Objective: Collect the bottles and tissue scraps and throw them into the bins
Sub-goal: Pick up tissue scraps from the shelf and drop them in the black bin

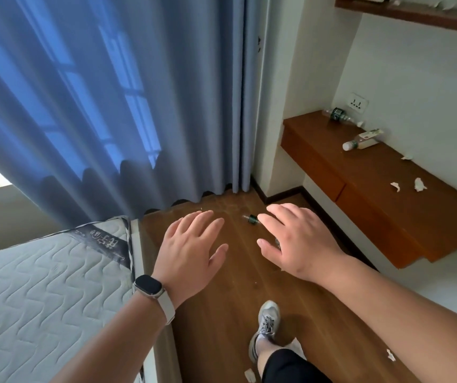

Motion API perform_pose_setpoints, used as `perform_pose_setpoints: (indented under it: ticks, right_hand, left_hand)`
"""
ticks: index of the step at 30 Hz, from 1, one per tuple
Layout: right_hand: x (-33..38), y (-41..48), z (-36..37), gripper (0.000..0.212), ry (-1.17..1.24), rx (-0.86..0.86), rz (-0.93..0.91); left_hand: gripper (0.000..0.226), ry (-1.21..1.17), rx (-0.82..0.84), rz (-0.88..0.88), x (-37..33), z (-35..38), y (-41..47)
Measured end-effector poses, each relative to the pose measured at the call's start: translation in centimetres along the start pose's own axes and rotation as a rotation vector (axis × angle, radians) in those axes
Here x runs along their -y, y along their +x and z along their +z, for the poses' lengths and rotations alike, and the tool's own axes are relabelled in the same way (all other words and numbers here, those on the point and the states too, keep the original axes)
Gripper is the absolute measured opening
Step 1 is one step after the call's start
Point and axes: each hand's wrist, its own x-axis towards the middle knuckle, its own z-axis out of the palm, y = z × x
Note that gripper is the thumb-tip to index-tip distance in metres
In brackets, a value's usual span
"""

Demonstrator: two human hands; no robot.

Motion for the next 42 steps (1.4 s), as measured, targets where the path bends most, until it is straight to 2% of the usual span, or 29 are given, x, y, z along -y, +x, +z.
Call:
perform_pose_setpoints:
  ticks: [5, 10, 16, 19, 30, 42]
  right_hand:
    - [-5.3, 6.4, 2.7, 0.049, 0.033, 0.028, 0.031]
    - [-13.7, 12.3, 3.0, 0.053, 0.078, 0.066, 0.092]
    - [-25.5, 15.3, 2.5, 0.055, 0.034, 0.097, 0.214]
    - [-29.8, 15.0, 2.5, 0.053, 0.019, 0.114, 0.297]
    - [-39.5, 10.8, 3.0, 0.056, 0.064, 0.135, 0.624]
    - [-45.7, 12.0, 6.1, 0.056, 0.113, 0.207, 0.946]
  left_hand:
    - [0.045, 0.017, -0.009, 0.0, 0.8, 2.6, 8.7]
    - [0.047, 0.034, 0.026, 0.071, -0.5, 5.7, 19.7]
    - [0.042, 0.016, 0.04, 0.179, -5.6, 9.3, 32.6]
    - [0.043, 0.013, 0.099, 0.224, -8.4, 11.3, 36.9]
    - [0.045, 0.01, 0.166, 0.515, -17.7, 16.1, 47.7]
    - [0.049, -0.086, 0.303, 0.789, -22.1, 23.2, 58.6]
